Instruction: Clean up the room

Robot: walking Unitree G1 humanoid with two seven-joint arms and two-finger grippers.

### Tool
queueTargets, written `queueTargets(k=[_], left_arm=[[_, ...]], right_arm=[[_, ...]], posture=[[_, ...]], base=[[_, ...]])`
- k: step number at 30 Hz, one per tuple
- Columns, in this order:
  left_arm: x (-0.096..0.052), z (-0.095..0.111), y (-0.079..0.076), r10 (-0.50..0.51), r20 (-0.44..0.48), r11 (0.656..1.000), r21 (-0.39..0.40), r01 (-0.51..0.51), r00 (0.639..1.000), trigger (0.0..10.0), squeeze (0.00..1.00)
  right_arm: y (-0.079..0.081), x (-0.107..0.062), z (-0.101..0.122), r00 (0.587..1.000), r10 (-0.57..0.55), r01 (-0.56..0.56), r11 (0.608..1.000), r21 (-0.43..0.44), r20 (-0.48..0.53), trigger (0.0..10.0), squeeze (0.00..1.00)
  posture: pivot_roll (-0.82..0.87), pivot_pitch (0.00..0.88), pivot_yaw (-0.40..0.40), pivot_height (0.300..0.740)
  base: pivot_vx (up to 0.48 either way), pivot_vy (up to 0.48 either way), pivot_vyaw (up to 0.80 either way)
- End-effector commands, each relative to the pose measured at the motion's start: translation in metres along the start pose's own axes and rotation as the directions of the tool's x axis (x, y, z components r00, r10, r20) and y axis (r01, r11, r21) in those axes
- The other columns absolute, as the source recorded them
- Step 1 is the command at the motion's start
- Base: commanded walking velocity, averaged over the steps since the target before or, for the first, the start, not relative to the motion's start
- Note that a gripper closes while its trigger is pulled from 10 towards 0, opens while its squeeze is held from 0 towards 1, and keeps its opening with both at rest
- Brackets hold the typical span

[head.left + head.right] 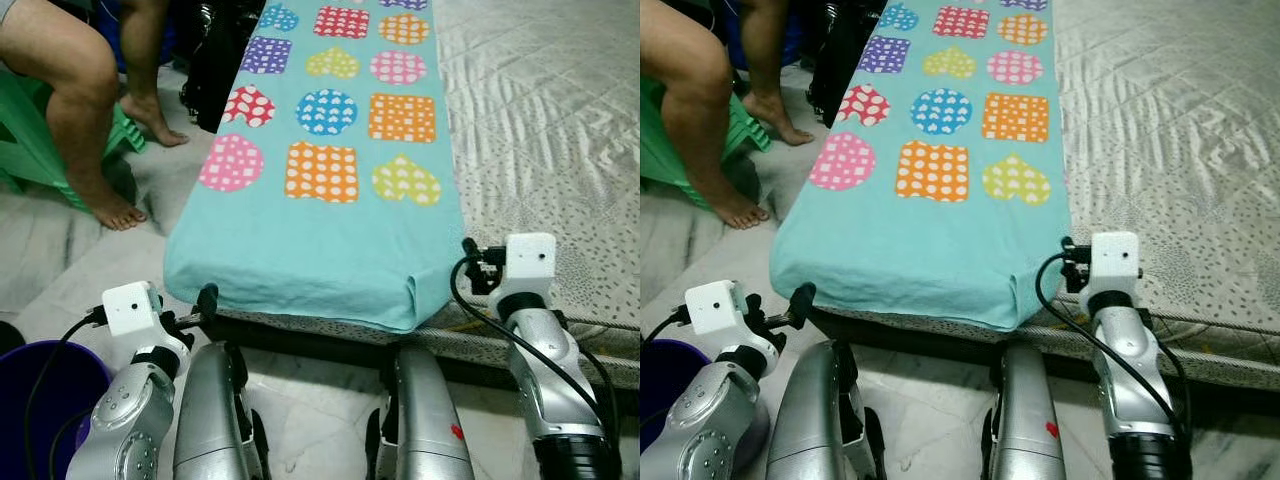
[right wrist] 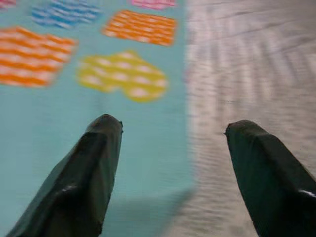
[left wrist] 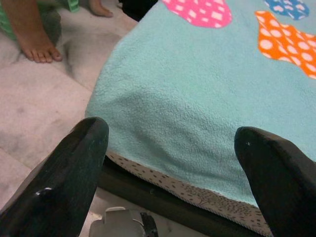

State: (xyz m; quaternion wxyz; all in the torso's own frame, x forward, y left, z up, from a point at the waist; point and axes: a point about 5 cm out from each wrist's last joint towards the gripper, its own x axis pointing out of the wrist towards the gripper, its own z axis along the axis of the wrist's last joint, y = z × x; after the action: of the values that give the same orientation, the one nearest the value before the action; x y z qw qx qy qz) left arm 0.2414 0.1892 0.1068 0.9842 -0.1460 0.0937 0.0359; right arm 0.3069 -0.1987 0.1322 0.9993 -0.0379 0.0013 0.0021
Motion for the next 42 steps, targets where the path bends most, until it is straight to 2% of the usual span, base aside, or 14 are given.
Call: queueTargets(k=[1,7,12,15,17,18,19,23,25,27,32,33,41,42], left_arm=[[-0.002,0.0,0.005,0.021,0.0,1.0,0.008,-0.021,1.0,10.0,0.0],[0.0,-0.003,0.003,0.012,-0.005,1.0,0.007,-0.012,1.0,10.0,0.0],[0.002,-0.002,-0.001,0.001,-0.001,1.0,0.008,-0.001,1.0,10.0,0.0],[0.003,-0.001,-0.002,0.0,0.004,1.0,0.012,0.0,1.0,10.0,0.0],[0.003,-0.001,-0.002,0.0,0.005,1.0,0.013,0.0,1.0,10.0,0.0],[0.003,-0.001,-0.001,0.001,0.006,1.0,0.014,-0.001,1.0,10.0,0.0],[0.003,-0.001,-0.001,0.003,0.007,1.0,0.014,-0.003,1.0,10.0,0.0],[0.002,-0.001,-0.001,0.007,0.009,1.0,0.016,-0.007,1.0,10.0,0.0],[0.003,-0.001,-0.002,0.009,0.012,1.0,0.015,-0.009,1.0,10.0,0.0],[0.003,-0.001,-0.003,0.004,0.016,1.0,0.011,-0.004,1.0,10.0,0.0],[0.004,-0.001,-0.004,0.008,0.019,1.0,0.011,-0.008,1.0,10.0,0.0],[0.004,-0.001,-0.003,0.014,0.024,1.0,0.013,-0.014,1.0,10.0,0.0],[0.005,0.001,-0.002,0.027,0.037,0.999,0.021,-0.028,0.999,10.0,0.0],[0.005,0.001,-0.001,0.033,0.04,0.999,0.022,-0.034,0.999,10.0,0.0]], right_arm=[[0.012,-0.004,-0.003,0.996,0.082,-0.081,0.996,0.037,-0.024,10.0,1.0],[0.034,-0.013,-0.023,0.979,0.158,-0.152,0.987,0.055,-0.127,10.0,1.0],[0.063,-0.013,-0.021,0.971,0.202,-0.197,0.979,0.049,-0.128,10.0,1.0],[0.071,-0.012,-0.018,0.972,0.205,-0.202,0.979,0.038,-0.115,10.0,1.0],[0.077,-0.012,-0.017,0.97,0.211,-0.208,0.977,0.036,-0.118,10.0,0.95],[0.08,-0.011,-0.017,0.97,0.213,-0.21,0.977,0.04,-0.12,10.0,0.57],[0.082,-0.011,-0.017,0.969,0.215,-0.212,0.977,0.032,-0.119,10.0,0.41],[0.087,-0.013,-0.019,0.97,0.21,-0.214,0.977,-0.021,-0.12,10.0,0.0],[0.088,-0.013,-0.021,0.973,0.2,-0.207,0.977,-0.044,-0.118,10.0,0.0],[0.096,-0.011,-0.022,0.966,0.224,-0.226,0.974,-0.002,-0.126,10.0,0.0],[0.101,-0.003,-0.024,0.973,0.194,-0.207,0.974,-0.097,-0.124,10.0,0.0],[0.099,0.001,-0.026,0.979,0.159,-0.177,0.972,-0.154,-0.123,10.0,0.0],[0.089,0.016,-0.027,0.989,0.087,-0.115,0.958,-0.262,-0.117,10.0,0.0],[0.08,0.022,-0.028,0.992,0.043,-0.079,0.948,-0.307,-0.121,10.0,0.0]], posture=[[0.01,0.184,0.002,0.535],[0.01,0.184,0.005,0.535],[0.01,0.183,0.01,0.535],[0.01,0.182,0.008,0.535],[0.01,0.183,0.007,0.535],[0.01,0.183,0.008,0.535],[0.01,0.182,0.007,0.535],[0.01,0.183,0.006,0.535],[0.01,0.183,0.005,0.535],[0.01,0.182,0.004,0.535],[0.01,0.182,0.003,0.535],[0.01,0.183,0.003,0.535],[0.02,0.185,0.004,0.535],[0.02,0.185,0.004,0.535]], base=[[0.0,0.0,0.0],[0.0,0.0,0.0],[0.0,0.0,0.0],[0.0,0.0,0.0],[0.0,0.0,0.0],[0.0,0.0,0.0],[0.0,0.0,0.0],[0.0,0.0,0.0],[0.0,0.0,0.0],[0.0,0.0,0.0],[0.0,0.0,0.0],[0.0,0.0,0.0],[0.0,0.0,0.0],[0.0,0.0,0.0]])
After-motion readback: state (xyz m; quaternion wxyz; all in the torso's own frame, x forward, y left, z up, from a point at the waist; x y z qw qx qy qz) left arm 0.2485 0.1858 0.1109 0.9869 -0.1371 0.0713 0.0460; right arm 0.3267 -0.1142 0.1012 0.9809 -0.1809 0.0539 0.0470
